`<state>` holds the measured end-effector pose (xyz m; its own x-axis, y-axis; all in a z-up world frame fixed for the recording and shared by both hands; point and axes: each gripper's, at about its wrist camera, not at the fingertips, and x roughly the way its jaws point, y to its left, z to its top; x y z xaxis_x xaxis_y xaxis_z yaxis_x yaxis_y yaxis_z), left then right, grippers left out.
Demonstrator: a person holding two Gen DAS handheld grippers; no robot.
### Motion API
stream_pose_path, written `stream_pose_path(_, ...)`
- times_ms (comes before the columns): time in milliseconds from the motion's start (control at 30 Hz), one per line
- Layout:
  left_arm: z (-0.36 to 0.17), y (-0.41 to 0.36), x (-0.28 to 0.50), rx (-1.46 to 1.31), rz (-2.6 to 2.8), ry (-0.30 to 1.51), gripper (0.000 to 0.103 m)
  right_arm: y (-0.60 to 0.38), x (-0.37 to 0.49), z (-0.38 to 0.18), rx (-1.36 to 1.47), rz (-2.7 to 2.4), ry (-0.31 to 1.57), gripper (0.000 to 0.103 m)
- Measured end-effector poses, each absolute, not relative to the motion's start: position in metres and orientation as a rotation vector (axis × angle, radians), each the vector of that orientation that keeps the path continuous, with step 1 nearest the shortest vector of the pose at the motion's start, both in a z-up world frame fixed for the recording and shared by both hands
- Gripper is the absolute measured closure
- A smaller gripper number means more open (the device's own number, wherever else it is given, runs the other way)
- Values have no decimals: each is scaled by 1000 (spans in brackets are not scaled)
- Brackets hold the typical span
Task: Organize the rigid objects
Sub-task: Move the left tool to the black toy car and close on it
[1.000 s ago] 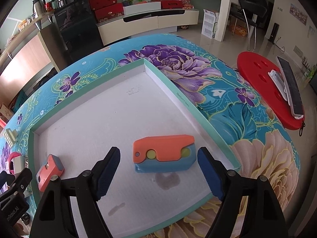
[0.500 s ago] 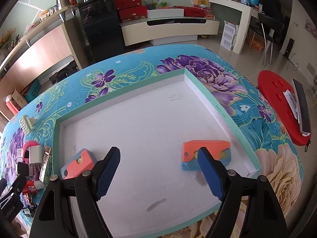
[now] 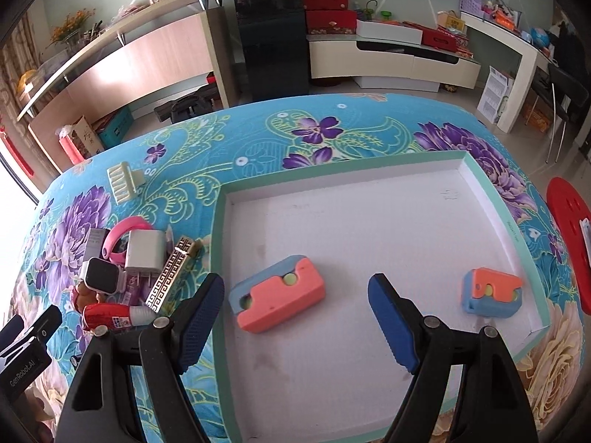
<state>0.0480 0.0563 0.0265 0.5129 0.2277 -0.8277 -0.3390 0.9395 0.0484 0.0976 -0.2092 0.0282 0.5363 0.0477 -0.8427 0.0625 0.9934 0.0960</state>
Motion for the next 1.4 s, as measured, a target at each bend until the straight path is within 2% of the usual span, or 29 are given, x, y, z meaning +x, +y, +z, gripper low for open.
stream_pose_path(500, 13, 95, 31, -218, 355, 991, 0, -144, 98, 18, 77, 143, 1048, 22)
stream_pose_path(833, -2, 82, 24, -225, 272, 1031, 0, -131, 87, 8, 85, 187, 1128, 22)
stream_pose_path(1400, -15, 26, 35, -135, 88, 1105, 0, -152, 78, 14, 99, 105, 1152, 22)
